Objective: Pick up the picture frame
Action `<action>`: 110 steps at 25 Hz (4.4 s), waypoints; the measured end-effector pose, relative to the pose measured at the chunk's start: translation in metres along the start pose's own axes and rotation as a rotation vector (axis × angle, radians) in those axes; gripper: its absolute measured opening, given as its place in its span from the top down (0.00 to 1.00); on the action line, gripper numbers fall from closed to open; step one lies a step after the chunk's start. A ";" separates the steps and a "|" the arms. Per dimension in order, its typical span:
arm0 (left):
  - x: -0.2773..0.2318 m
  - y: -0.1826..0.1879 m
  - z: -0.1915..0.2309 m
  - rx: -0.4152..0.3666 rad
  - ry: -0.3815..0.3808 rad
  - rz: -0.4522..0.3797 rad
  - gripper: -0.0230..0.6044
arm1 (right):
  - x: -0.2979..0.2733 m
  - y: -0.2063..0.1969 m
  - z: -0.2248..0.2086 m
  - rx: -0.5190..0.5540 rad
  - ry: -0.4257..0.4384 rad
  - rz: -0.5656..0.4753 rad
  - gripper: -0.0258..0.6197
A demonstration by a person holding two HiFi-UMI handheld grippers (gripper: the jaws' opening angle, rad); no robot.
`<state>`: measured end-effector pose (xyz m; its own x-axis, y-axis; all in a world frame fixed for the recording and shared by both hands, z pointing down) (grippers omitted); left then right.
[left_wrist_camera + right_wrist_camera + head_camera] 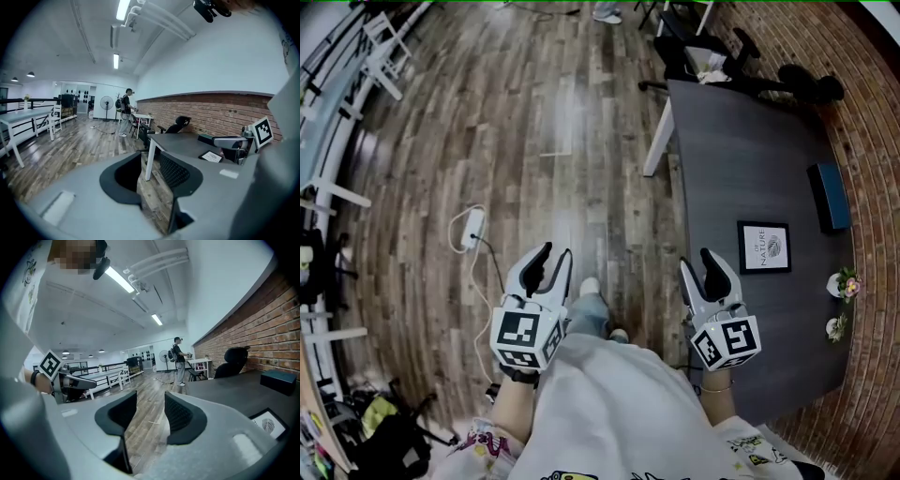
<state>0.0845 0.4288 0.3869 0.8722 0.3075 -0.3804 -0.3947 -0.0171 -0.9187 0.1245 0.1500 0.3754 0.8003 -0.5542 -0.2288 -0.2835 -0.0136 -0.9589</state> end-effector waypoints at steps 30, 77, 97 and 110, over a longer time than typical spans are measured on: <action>-0.214 0.081 -0.033 -0.165 -0.282 0.017 0.69 | -0.015 0.025 -0.141 -0.130 -0.441 -0.117 0.56; -0.319 0.097 -0.443 -0.674 -1.430 0.174 0.69 | 0.144 -0.013 -0.165 -0.456 -1.397 -0.338 0.56; -0.316 0.019 -0.473 -0.825 -1.460 0.349 0.71 | 0.146 -0.058 -0.187 -0.598 -1.360 -0.335 0.57; -0.318 -0.046 -0.477 -0.938 -1.420 0.480 0.72 | 0.139 -0.088 -0.192 -0.688 -1.336 -0.350 0.57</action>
<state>-0.0372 -0.1216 0.4991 -0.3619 0.6149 -0.7007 0.2111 -0.6780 -0.7041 0.1589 -0.0857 0.4602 0.6441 0.6776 -0.3549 0.1329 -0.5560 -0.8204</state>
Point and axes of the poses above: the fingertips, and each gripper's own axes: x backward along the fingers, z to its left, y out of its top, the point moved 6 cm from there along x, backward along the fingers, and after that the axes turned 13 degrees about y, right-handed, at the moved point
